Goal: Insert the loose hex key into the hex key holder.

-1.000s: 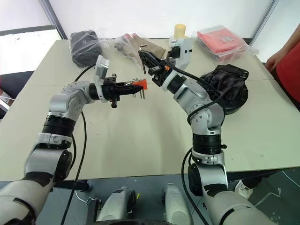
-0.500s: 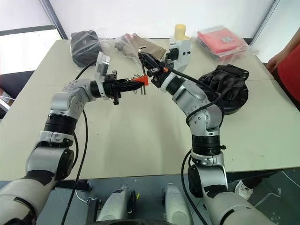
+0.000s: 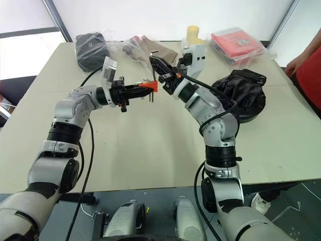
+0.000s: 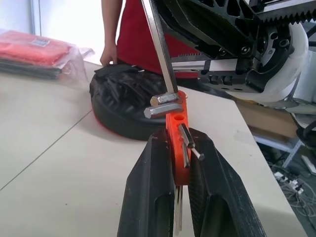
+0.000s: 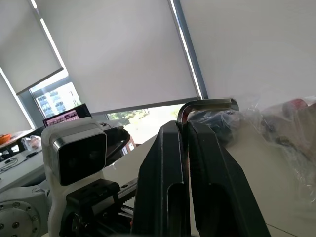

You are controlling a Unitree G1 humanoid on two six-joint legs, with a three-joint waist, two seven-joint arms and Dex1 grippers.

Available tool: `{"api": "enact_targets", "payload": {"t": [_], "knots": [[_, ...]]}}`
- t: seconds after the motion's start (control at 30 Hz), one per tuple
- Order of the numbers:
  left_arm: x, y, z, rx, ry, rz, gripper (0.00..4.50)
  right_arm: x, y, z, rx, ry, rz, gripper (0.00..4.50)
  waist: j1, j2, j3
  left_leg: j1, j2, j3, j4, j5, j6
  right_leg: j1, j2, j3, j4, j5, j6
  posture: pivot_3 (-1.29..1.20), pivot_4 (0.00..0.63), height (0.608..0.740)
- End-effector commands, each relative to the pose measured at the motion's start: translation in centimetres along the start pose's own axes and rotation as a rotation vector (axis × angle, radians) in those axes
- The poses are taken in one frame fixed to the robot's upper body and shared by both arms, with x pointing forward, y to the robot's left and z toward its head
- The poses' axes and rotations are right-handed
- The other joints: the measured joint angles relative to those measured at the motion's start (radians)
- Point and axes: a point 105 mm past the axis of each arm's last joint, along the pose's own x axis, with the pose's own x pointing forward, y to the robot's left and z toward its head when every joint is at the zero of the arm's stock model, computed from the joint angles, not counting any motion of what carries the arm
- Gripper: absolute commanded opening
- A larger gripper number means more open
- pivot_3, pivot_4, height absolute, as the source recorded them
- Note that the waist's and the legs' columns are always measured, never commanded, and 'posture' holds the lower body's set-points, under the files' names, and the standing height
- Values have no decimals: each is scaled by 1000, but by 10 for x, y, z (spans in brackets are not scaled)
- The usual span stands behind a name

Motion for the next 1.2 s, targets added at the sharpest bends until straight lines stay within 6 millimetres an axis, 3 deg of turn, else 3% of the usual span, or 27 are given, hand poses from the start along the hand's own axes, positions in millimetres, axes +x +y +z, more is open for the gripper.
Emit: {"api": "enact_targets", "payload": {"t": [0.03,0.47,1.2], "knots": [[1,2,23,71,-59,10,0,0,10,11,-13,-45,36,40,0,0,0,0,0,0,0,0,0,0,0,0,0,0,0,0,150,740],[3,3,26,81,-87,24,0,0,10,9,-18,-35,39,40,0,0,0,0,0,0,0,0,0,0,0,0,0,0,0,0,150,740],[0,1,26,85,-110,33,0,0,-10,18,-52,-38,-24,40,0,0,0,0,0,0,0,0,0,0,0,0,0,0,0,0,150,740]]}}
